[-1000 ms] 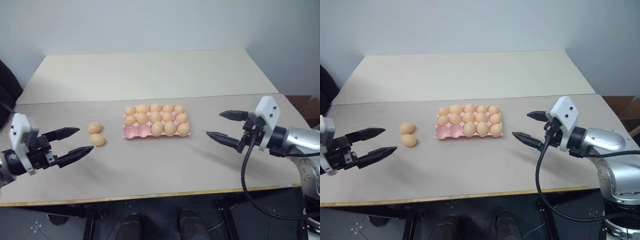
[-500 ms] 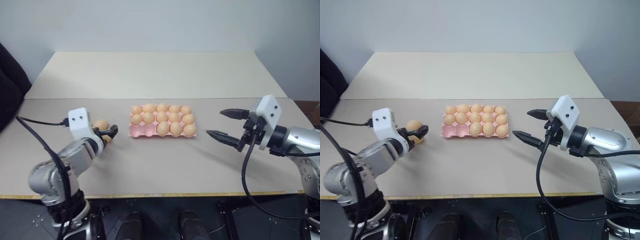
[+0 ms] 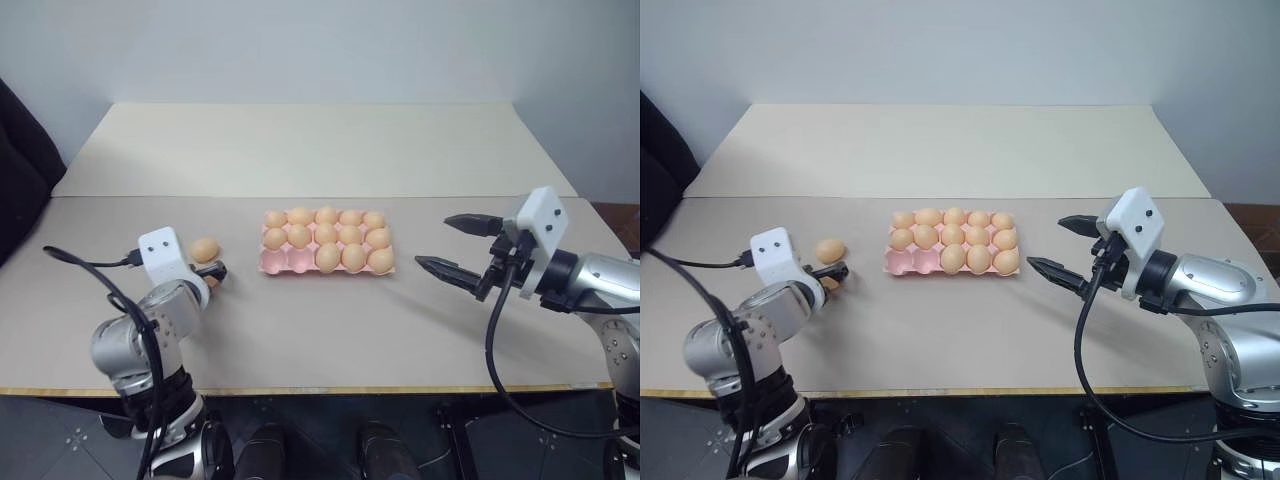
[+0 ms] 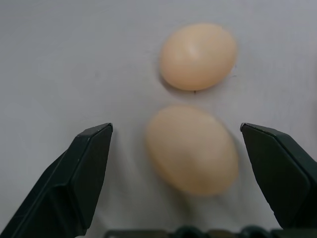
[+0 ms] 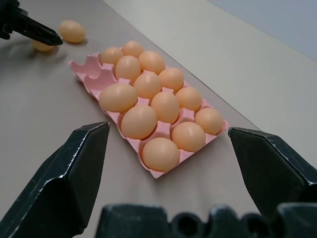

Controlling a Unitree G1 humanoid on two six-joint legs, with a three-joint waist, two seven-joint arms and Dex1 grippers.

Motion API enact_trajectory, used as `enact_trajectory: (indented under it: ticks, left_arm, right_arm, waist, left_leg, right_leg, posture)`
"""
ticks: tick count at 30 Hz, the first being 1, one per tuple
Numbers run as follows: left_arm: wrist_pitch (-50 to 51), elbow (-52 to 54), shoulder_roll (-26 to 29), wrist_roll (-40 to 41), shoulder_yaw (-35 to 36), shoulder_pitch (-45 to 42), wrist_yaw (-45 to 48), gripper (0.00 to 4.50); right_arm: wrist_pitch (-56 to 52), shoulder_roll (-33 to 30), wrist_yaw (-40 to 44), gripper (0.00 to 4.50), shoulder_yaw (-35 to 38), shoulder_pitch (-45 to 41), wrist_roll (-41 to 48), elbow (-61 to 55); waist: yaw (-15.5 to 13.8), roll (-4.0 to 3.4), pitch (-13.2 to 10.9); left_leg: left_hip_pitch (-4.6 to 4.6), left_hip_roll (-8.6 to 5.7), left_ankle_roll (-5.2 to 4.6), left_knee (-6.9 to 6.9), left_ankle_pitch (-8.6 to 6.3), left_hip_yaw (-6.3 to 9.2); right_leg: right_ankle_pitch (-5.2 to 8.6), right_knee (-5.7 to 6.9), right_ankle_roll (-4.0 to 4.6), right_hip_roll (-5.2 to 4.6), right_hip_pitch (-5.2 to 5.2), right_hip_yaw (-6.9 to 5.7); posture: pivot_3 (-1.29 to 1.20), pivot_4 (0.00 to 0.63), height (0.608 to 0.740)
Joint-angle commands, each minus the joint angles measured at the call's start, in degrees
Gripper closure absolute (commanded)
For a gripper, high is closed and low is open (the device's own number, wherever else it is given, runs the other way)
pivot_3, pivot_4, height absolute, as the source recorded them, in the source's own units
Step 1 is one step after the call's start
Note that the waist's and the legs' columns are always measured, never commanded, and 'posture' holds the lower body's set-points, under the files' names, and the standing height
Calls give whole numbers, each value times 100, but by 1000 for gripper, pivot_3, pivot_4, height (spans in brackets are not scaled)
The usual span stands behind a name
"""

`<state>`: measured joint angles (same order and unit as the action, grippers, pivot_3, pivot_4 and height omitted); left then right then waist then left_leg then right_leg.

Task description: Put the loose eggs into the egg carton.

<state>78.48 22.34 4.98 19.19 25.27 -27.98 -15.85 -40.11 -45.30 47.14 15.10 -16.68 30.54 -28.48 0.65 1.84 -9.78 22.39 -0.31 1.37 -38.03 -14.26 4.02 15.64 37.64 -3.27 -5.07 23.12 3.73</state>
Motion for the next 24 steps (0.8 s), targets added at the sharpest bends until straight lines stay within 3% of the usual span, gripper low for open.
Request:
enact_trajectory:
  ticks: [1, 8, 18, 24]
  left_arm:
    - [-358, -291, -4, -165, -245, -201, 113, 0]
    - [-176, -91, 114, -164, -159, -231, 325, 2170]
    - [113, 1441, 755, 520, -355, -249, 1465, 2170]
    - [-147, 913, 709, 1128, -1142, -676, 2472, 2170]
  right_arm:
    - [55, 7, -117, 20, 183, -26, 209, -269]
    - [-178, 49, -523, 0, 331, -76, 507, -350]
    - [-125, 118, -937, 0, 273, 48, 545, -420]
    - [-72, 180, -1111, 0, 231, 134, 504, -499]
  waist:
    - [0, 0, 0]
    - [5, 0, 0]
    - [6, 1, -1]
    - [-20, 1, -1]
  left_leg:
    - [2, 0, 0, 0, 0, 0]
    - [1, 1, 0, 0, 0, 1]
    - [3, 2, 1, 0, 0, 2]
    - [1, -3, 1, -1, 1, 1]
  right_leg:
    - [0, 0, 0, 0, 2, 0]
    - [0, 2, 0, 0, 2, 0]
    - [0, 2, 0, 0, 4, -1]
    - [0, 0, -2, -5, -4, -4]
  posture:
    - [0, 150, 740]
    - [0, 150, 740]
    - [0, 150, 740]
    - [0, 150, 740]
